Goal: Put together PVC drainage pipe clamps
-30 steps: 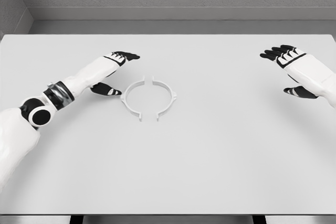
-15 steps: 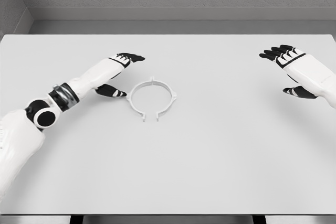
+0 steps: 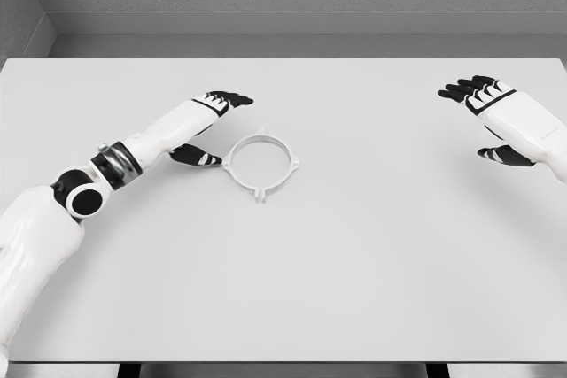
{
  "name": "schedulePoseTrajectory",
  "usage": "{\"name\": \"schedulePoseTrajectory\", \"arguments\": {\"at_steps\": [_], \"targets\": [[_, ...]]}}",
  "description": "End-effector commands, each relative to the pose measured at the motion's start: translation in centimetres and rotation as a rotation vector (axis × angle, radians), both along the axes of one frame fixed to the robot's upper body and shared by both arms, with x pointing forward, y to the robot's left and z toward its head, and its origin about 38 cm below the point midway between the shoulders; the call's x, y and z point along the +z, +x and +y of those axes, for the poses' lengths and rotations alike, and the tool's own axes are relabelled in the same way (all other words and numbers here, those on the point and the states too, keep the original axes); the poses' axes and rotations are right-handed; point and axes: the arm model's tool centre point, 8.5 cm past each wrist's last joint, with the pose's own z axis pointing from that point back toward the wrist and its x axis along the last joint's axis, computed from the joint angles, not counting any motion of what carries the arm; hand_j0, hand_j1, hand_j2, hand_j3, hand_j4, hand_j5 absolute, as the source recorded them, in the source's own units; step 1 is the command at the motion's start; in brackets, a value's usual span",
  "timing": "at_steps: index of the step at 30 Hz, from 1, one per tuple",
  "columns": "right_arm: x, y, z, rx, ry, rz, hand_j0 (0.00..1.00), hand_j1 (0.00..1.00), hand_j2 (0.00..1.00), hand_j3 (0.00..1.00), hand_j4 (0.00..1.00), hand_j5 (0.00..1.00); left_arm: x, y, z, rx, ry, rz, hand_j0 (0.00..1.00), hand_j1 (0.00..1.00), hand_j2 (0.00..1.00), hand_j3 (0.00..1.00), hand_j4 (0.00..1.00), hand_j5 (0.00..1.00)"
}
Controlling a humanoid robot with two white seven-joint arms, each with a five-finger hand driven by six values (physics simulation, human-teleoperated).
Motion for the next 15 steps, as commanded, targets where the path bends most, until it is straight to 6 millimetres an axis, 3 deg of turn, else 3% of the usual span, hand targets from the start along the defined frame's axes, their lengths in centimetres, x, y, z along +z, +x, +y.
{"name": "schedulePoseTrajectory", "arguments": {"at_steps": [1,6,12,15], "targets": [[0.1,0.0,0.0,-0.001,0.006,-0.001,1.00,1.00,1.00,1.00,1.00,1.00,0.0,0.0,-0.4,-0.003,-0.015,0.002,1.00,1.00,1.00,1.00,1.00,1.00],[0.1,0.0,0.0,-0.001,0.006,-0.001,1.00,1.00,1.00,1.00,1.00,1.00,0.0,-0.2,-0.8,-0.011,-0.014,-0.003,1.00,1.00,1.00,1.00,1.00,1.00],[0.1,0.0,0.0,0.000,0.007,-0.002,1.00,1.00,1.00,1.00,1.00,1.00,0.7,0.4,0.6,0.017,-0.007,-0.013,1.00,1.00,1.00,1.00,1.00,1.00],[0.1,0.0,0.0,0.000,0.006,-0.002,1.00,1.00,1.00,1.00,1.00,1.00,1.8,0.8,5.2,0.084,0.047,-0.029,1.00,1.00,1.00,1.00,1.00,1.00]]}}
